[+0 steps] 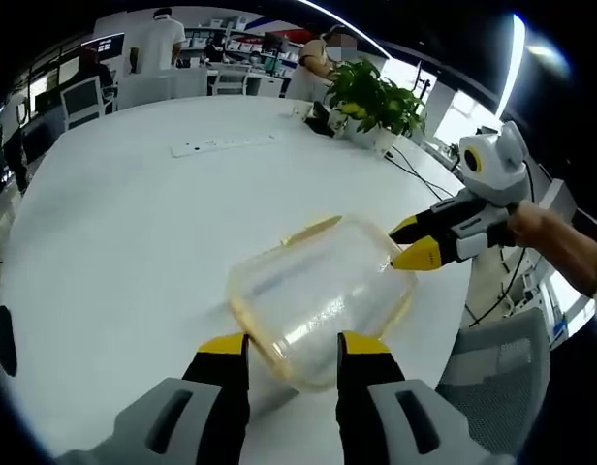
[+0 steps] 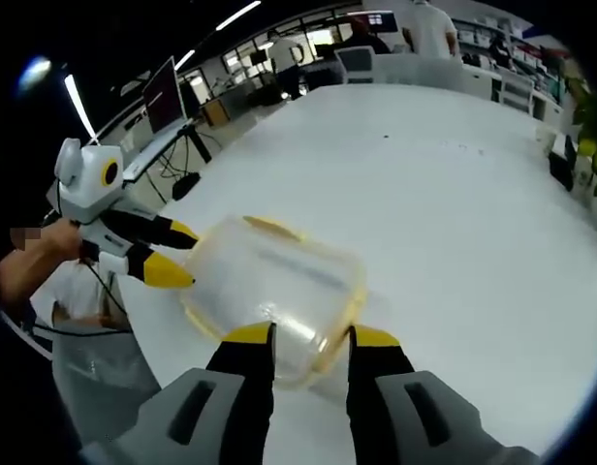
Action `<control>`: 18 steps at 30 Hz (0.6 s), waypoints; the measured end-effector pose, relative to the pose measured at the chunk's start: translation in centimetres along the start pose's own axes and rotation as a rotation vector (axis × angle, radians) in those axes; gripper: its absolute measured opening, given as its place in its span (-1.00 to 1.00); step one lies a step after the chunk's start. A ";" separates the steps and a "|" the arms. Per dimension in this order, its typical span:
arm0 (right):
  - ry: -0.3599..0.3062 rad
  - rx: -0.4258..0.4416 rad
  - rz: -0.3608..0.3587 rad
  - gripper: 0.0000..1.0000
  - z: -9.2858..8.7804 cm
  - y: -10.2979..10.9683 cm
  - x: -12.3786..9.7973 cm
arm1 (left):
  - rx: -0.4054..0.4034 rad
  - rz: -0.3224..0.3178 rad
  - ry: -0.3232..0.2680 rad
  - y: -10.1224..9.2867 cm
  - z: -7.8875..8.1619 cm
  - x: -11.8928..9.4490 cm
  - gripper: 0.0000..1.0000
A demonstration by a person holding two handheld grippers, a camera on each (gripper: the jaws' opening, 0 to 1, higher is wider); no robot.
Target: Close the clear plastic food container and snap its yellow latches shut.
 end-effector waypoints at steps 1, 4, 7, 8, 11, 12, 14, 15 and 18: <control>0.000 -0.001 0.001 -0.50 -0.1 0.1 0.0 | 0.000 0.000 0.000 -0.1 -0.1 -0.1 -0.45; 0.002 -0.002 0.002 -0.50 -0.2 0.4 -0.1 | 0.000 0.000 0.000 -0.2 -0.4 -0.3 -0.45; 0.005 -0.005 0.002 -0.50 -0.4 0.7 -0.2 | 0.001 0.001 0.004 -0.4 -0.8 -0.6 -0.45; 0.007 -0.007 0.003 -0.50 -0.5 0.8 -0.2 | 0.001 0.001 0.005 -0.4 -0.9 -0.7 -0.45; 0.018 -0.014 0.007 -0.50 -0.9 1.4 -0.3 | 0.003 0.000 0.008 -0.7 -1.4 -1.1 -0.44; 0.019 -0.016 0.008 -0.50 -1.0 1.5 -0.4 | 0.003 0.000 0.008 -0.7 -1.5 -1.2 -0.44; 0.021 -0.017 0.008 -0.50 -1.1 1.7 -0.4 | 0.003 0.001 0.007 -0.8 -1.8 -1.4 -0.44; 0.022 -0.017 0.008 -0.50 -1.3 1.8 -0.4 | 0.003 0.001 0.007 -0.9 -1.9 -1.5 -0.44; 0.024 -0.017 0.007 -0.50 -1.6 2.2 -0.5 | 0.002 0.003 0.010 -1.1 -2.3 -1.8 -0.44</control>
Point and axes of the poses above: the point that each gripper's makers call its tool centre point, and the gripper's own axes: x roughly forward along the fingers, y roughly to its left, z roughly out of its top, the point moved 7 cm from there along -x, roughly backward along the fingers, and after that the axes turned 2 degrees about y, right-handed, at the moved point
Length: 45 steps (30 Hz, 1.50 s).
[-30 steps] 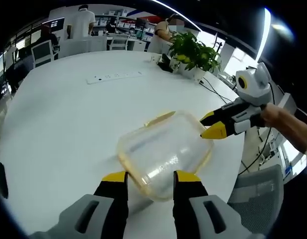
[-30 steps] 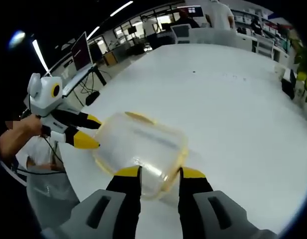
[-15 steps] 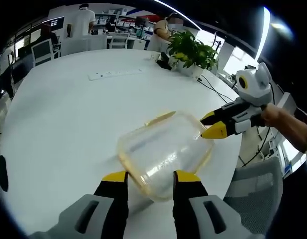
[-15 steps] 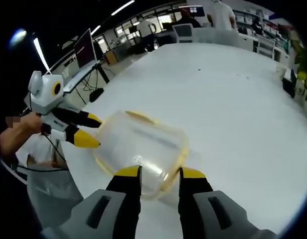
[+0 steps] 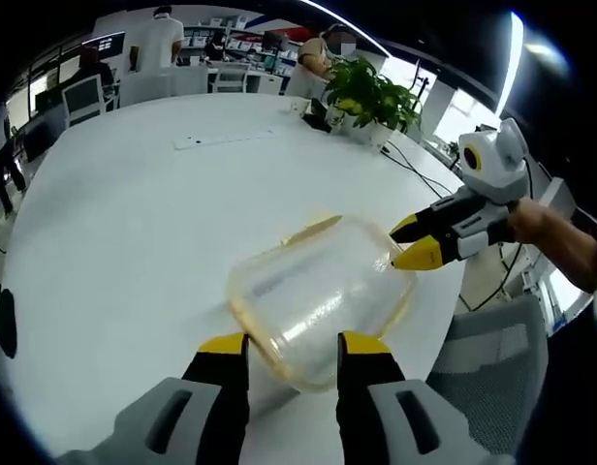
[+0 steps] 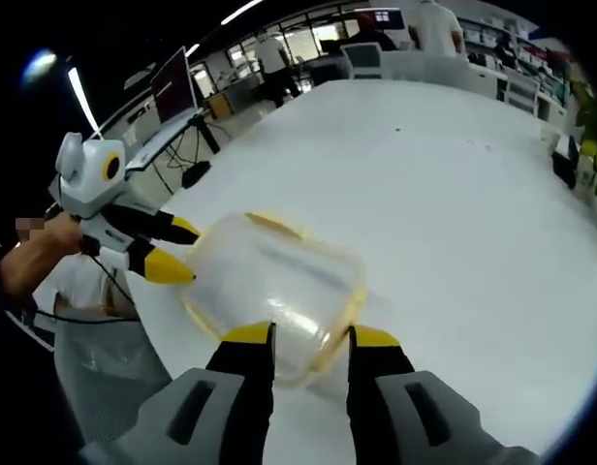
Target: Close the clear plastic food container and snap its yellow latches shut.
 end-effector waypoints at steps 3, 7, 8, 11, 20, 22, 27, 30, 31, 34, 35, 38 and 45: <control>-0.001 0.000 0.001 -0.50 -0.4 0.4 -0.1 | 0.001 0.001 0.002 -0.2 -0.4 -0.3 -0.44; 0.002 -0.001 0.003 -0.50 -0.9 1.0 -0.3 | 0.003 0.000 0.006 -0.4 -1.0 -0.6 -0.44; 0.001 -0.002 0.003 -0.50 -1.0 1.1 -0.4 | 0.003 0.000 0.008 -0.5 -1.1 -0.7 -0.44; 0.002 0.001 0.002 -0.49 -1.4 1.4 -0.5 | 0.003 0.001 0.013 -0.8 -1.5 -0.9 -0.44; 0.008 0.002 -0.001 -0.49 -2.3 2.5 -0.9 | 0.004 -0.001 0.022 -1.4 -2.6 -1.7 -0.44; 0.005 0.003 0.000 -0.49 -2.5 2.5 -1.0 | 0.000 0.002 0.021 -1.5 -2.8 -1.8 -0.44; 0.002 -0.001 0.005 -0.48 -2.7 2.7 -1.0 | -0.009 0.005 0.002 -1.7 -3.3 -2.0 -0.43; -0.001 -0.001 0.002 -0.47 -2.8 2.8 -1.1 | -0.012 0.005 -0.004 -1.6 -3.3 -1.9 -0.43; -0.001 0.001 0.001 -0.47 -2.8 2.8 -1.1 | -0.012 0.005 -0.004 -1.6 -3.3 -1.9 -0.43; -0.004 -0.001 0.000 -0.47 -2.8 2.7 -1.1 | -0.015 0.006 0.000 -1.6 -3.2 -1.9 -0.43; -0.005 0.000 0.002 -0.47 -2.8 2.7 -1.1 | -0.015 0.006 -0.001 -1.6 -3.3 -1.9 -0.42; -0.004 0.005 0.001 -0.46 -2.8 2.7 -1.1 | -0.022 0.004 -0.002 -1.6 -3.3 -1.9 -0.42; 0.012 -0.018 0.014 -0.44 -2.7 2.6 -1.1 | -0.029 0.003 0.014 -1.5 -3.1 -1.9 -0.42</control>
Point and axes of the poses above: the point that each gripper's makers call its tool centre point, and the gripper's own axes: x roughly forward along the fingers, y roughly to its left, z roughly out of its top, the point moved 7 cm from there along -x, roughly backward along the fingers, and after that the axes turned 2 degrees about y, right-handed, at the moved point
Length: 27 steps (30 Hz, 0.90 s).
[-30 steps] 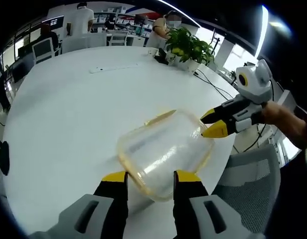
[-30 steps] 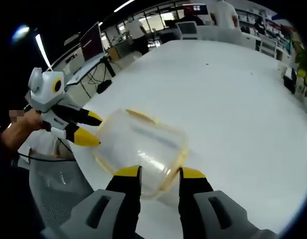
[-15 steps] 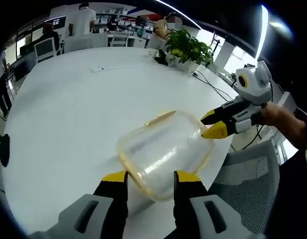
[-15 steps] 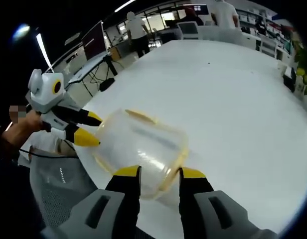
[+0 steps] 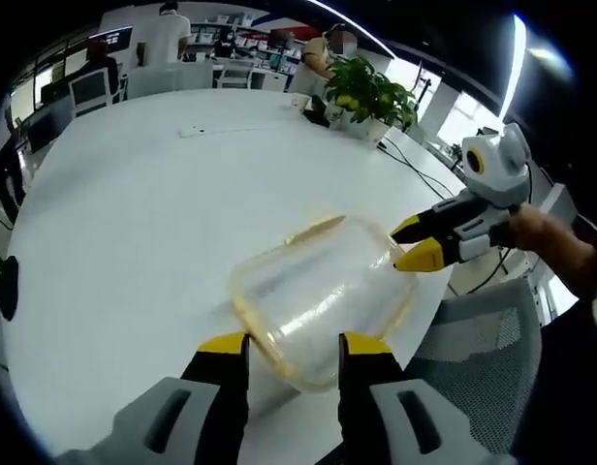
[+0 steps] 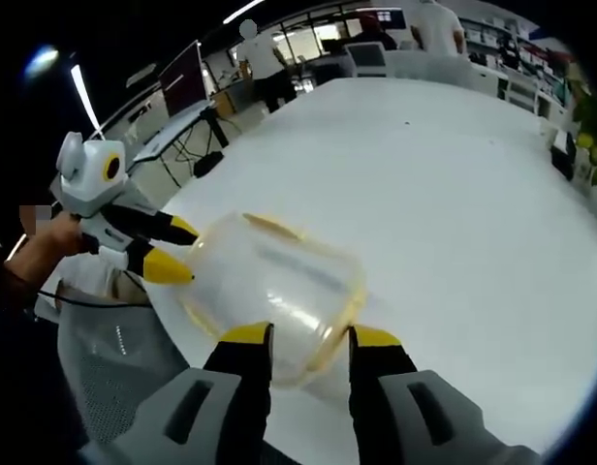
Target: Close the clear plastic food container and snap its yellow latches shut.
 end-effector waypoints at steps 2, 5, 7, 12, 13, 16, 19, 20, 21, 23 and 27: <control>0.007 -0.025 0.006 -0.44 0.1 -0.1 0.0 | -0.001 -0.002 0.005 0.0 0.0 0.0 -0.42; 0.015 -0.066 0.007 -0.45 0.3 -0.1 -0.2 | 0.016 -0.003 0.011 0.1 0.1 -0.1 -0.44; 0.015 -0.084 0.009 -0.45 0.5 -0.1 -0.3 | 0.039 -0.007 0.012 0.2 0.3 -0.2 -0.44; -0.005 -0.177 0.031 -0.46 1.4 0.3 -0.9 | 0.074 -0.019 0.009 -0.1 1.1 -0.8 -0.39; -0.012 -0.184 0.032 -0.47 1.6 0.4 -1.0 | 0.091 -0.021 0.007 -0.2 1.4 -1.0 -0.39; -0.025 -0.205 0.050 -0.44 2.3 0.8 -1.1 | 0.105 -0.038 -0.002 -0.6 2.0 -1.2 -0.40; -0.033 -0.232 0.074 -0.41 2.8 1.2 -1.0 | 0.138 -0.057 -0.008 -1.1 2.7 -1.2 -0.39; -0.037 -0.246 0.081 -0.43 3.0 1.3 -1.0 | 0.154 -0.063 -0.005 -1.3 2.9 -1.1 -0.39; -0.041 -0.258 0.088 -0.45 3.1 1.4 -0.9 | 0.164 -0.064 -0.005 -1.4 3.0 -1.1 -0.39; -0.050 -0.290 0.108 -0.50 3.4 1.6 -0.8 | 0.188 -0.078 -0.002 -1.7 3.2 -0.9 -0.39; -0.052 -0.315 0.130 -0.53 3.8 1.9 -0.5 | 0.238 -0.099 0.012 -2.1 3.4 -0.5 -0.39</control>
Point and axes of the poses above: the point that each gripper's makers call its tool centre point, and the gripper's own axes: x roughly forward along the fingers, y roughly to its left, z roughly out of its top, the point moved 7 cm from there along -x, roughly backward along the fingers, and after that the axes turned 2 degrees about y, right-handed, at the moved point
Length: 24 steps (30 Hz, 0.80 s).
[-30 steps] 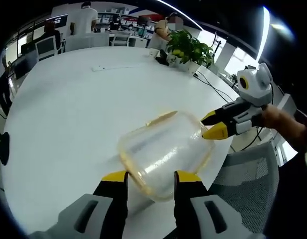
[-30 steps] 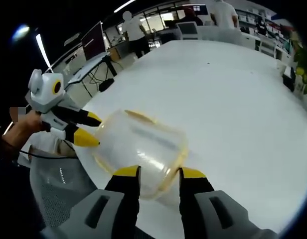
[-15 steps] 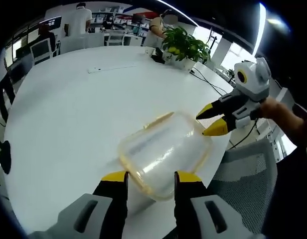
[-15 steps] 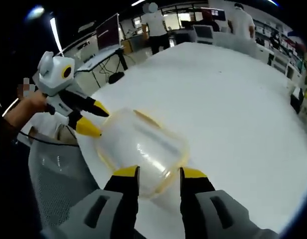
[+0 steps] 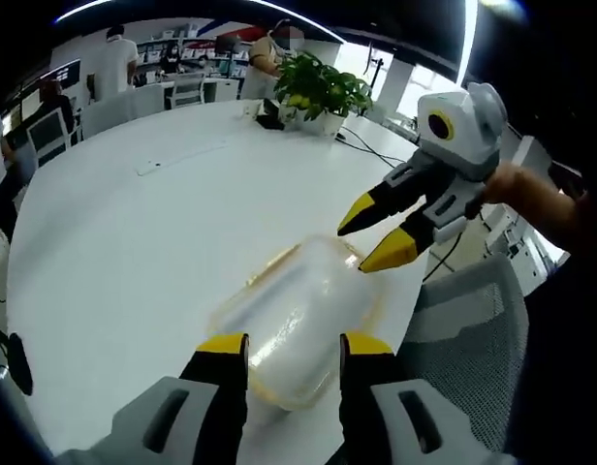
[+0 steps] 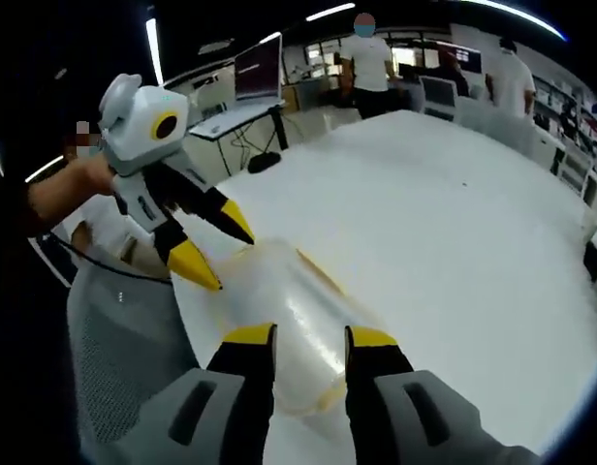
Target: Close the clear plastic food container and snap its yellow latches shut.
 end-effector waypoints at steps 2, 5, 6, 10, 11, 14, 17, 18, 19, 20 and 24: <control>0.003 -0.009 0.008 -0.54 0.1 0.0 0.2 | 0.017 -0.011 0.004 -0.1 0.1 0.2 -0.39; 0.002 -0.022 0.024 -0.54 0.3 0.0 0.6 | 0.032 -0.023 0.009 -0.4 0.2 0.4 -0.39; 0.001 -0.024 0.027 -0.54 0.4 0.0 0.7 | 0.039 -0.027 0.011 -0.5 0.2 0.6 -0.39; -0.001 -0.056 0.044 -0.55 0.8 0.0 1.3 | 0.059 -0.036 0.015 -0.6 0.5 1.1 -0.40; 0.000 -0.068 0.048 -0.56 0.9 0.0 1.5 | 0.067 -0.040 0.016 -0.7 0.6 1.3 -0.40; 0.006 -0.092 0.065 -0.57 1.0 0.0 2.0 | 0.090 -0.056 0.021 -1.0 0.8 1.6 -0.40; 0.013 -0.125 0.077 -0.59 1.2 0.0 2.5 | 0.120 -0.070 0.024 -1.4 1.0 1.9 -0.39; 0.016 -0.140 0.082 -0.59 1.2 0.0 2.7 | 0.133 -0.073 0.026 -1.5 1.1 2.1 -0.39; 0.020 -0.145 0.086 -0.59 1.3 0.0 2.7 | 0.139 -0.076 0.029 -1.6 1.2 2.1 -0.39; 0.022 -0.164 0.095 -0.59 1.3 0.0 2.9 | 0.150 -0.080 0.032 -1.7 1.2 2.3 -0.40; 0.025 -0.208 0.117 -0.58 1.6 -0.1 3.2 | 0.177 -0.094 0.035 -2.1 1.4 2.5 -0.39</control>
Point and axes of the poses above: the point that each gripper's makers call its tool centre point, and the gripper's own axes: x roughly forward along the fingers, y roughly to its left, z roughly out of its top, the point moved 7 cm from there along -x, roughly backward along the fingers, and after that the axes turned 2 degrees about y, right-handed, at the moved point
